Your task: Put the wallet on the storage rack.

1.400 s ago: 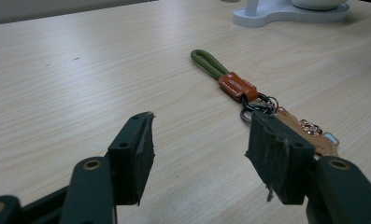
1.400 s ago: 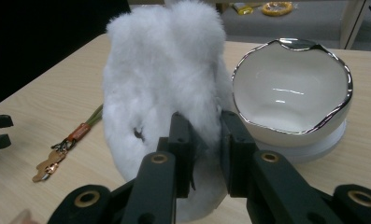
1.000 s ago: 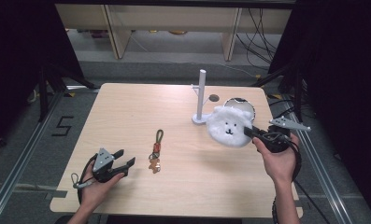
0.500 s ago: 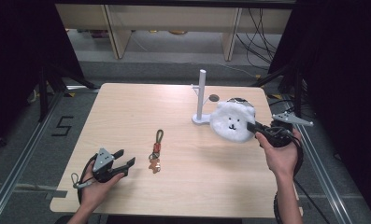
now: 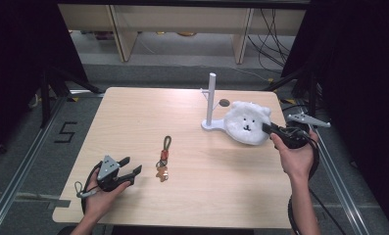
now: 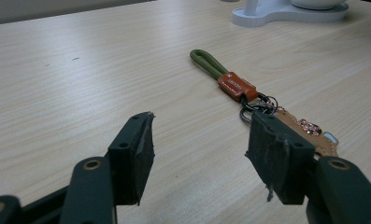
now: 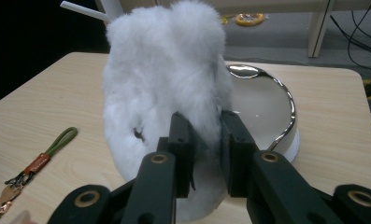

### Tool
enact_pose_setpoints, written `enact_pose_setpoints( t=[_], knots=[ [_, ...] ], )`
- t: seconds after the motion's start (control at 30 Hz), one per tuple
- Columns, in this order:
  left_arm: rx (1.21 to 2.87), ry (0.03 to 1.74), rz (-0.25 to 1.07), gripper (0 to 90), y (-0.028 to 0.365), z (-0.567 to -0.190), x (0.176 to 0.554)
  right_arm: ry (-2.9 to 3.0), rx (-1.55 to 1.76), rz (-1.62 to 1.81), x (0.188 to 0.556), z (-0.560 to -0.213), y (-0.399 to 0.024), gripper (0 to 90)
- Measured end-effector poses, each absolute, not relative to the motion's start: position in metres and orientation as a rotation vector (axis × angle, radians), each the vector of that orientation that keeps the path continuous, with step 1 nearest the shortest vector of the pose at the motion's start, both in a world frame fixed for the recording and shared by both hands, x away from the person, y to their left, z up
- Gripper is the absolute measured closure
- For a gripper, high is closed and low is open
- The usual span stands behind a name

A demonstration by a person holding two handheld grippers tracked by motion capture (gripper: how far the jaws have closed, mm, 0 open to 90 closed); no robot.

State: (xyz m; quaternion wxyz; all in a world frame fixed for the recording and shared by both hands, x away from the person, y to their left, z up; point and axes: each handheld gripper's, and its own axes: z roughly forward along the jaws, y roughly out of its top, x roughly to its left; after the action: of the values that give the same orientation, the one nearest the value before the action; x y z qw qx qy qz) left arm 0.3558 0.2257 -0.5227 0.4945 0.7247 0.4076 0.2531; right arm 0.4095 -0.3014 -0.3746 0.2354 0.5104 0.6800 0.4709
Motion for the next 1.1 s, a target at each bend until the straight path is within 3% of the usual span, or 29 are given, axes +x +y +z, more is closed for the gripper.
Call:
enact_pose_setpoints(
  t=[1.1],
  knots=[
    [1.754, 1.004, 0.616, 39.6, 0.227, -0.522, 0.356, 1.79, 1.527, 1.25, 0.44, -0.374, -0.318, 77.4]
  ],
)
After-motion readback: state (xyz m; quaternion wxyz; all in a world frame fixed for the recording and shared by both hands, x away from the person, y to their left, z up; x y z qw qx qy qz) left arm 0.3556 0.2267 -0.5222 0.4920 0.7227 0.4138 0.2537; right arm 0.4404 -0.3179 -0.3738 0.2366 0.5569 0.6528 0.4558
